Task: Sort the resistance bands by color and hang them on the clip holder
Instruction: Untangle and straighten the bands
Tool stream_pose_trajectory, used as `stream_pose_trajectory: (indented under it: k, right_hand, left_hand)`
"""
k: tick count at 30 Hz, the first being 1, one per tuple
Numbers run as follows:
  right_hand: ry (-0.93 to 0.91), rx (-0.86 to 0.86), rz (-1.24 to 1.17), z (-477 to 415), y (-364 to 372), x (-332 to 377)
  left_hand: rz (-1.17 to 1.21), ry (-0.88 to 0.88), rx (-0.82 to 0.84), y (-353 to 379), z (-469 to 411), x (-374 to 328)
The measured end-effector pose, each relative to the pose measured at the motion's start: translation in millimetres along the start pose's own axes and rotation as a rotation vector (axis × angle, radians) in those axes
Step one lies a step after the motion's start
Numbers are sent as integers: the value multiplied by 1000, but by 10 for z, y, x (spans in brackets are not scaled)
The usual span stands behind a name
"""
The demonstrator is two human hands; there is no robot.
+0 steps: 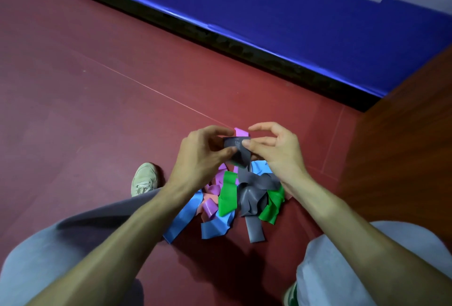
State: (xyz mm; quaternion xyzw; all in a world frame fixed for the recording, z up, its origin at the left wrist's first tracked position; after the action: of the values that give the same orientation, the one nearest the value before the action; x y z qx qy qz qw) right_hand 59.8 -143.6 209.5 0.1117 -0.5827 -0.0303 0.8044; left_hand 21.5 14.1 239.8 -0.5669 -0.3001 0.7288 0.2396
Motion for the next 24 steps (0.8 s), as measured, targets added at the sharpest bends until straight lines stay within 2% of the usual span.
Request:
stream_pose_trajectory:
  k: [4,7,10,18,22,24]
  right_hand:
    - [-93,124,173,-5,27,-13]
    - [-270,119,401,-9,15,-21]
    - [-406,127,460,-24,7,-9]
    - [-309,184,355,-58,10,18]
    - [-196,240,251,-62,36,37]
    - [-128,278,192,-73,47,32]
  left_hand:
    - [-117,40,-85,-39,-24,32]
    - [-167,45,-111,-71,-23,26]
    - [-263,98,-144,-85,-13,9]
    - [-335,207,-110,-88,-71,10]
    - [-334,203,-80,-132,-59,-29]
    - [-251,170,-69,-160,-72,-22]
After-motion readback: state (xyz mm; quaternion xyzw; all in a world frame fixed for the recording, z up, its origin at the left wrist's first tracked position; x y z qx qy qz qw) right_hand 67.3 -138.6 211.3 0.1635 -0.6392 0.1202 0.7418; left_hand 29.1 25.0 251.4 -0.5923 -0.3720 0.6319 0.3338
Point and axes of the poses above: each hand's wrist, its own z-axis away from the middle knuckle, its own y-axis out of the palm, x = y × z, the point moved 3 cm from there along -z, towards the middle knuckle, and after that the axes turned 15 degrees about -z, right-handed, at the moved point
